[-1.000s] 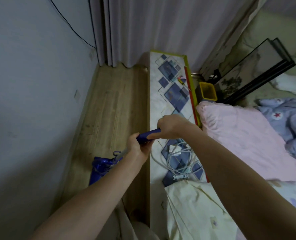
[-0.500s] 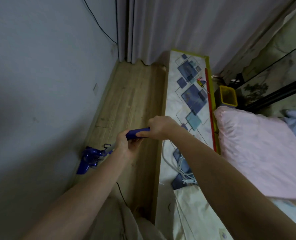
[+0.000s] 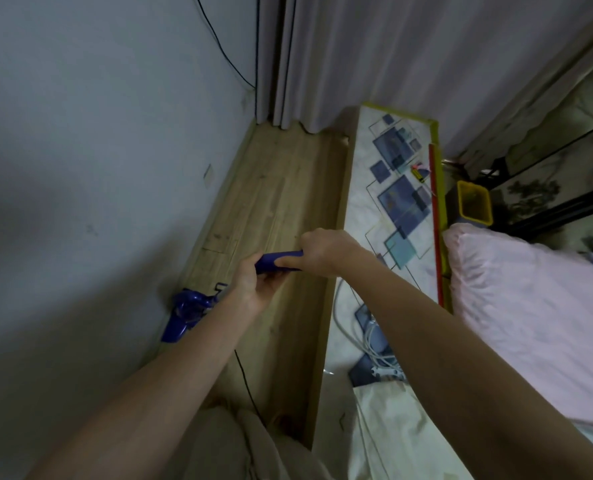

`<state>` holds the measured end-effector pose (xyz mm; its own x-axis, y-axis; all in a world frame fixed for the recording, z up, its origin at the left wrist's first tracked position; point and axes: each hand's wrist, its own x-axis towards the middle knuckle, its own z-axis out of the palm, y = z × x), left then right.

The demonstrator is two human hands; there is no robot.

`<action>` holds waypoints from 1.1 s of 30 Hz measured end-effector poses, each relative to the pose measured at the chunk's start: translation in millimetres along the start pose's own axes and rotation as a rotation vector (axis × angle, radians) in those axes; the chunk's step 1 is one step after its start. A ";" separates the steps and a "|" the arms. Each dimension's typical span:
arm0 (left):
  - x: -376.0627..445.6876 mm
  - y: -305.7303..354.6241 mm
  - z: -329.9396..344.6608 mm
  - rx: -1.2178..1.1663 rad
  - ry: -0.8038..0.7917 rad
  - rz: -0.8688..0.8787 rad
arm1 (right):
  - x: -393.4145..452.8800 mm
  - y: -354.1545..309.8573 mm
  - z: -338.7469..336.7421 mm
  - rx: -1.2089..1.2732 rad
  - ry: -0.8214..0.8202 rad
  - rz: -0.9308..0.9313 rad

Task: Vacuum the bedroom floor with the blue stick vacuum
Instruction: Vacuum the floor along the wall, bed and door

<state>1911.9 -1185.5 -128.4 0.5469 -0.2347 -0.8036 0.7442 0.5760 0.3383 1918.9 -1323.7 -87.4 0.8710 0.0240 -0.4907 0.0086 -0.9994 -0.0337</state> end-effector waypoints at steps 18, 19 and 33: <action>-33.7 -61.1 46.0 0.000 -0.036 -0.149 | -64.3 62.2 -6.3 -0.067 -0.048 0.051; -33.2 -59.8 46.1 -0.002 -0.041 -0.146 | -62.9 61.3 -7.3 -0.070 -0.045 0.051; -26.1 -25.1 22.9 -0.047 -0.024 -0.063 | -34.1 26.4 -18.9 -0.085 0.001 -0.028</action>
<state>1887.8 -1211.7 -104.7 0.5092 -0.2896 -0.8104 0.7586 0.5958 0.2637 1898.7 -1351.4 -55.1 0.8705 0.0516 -0.4894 0.0745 -0.9968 0.0273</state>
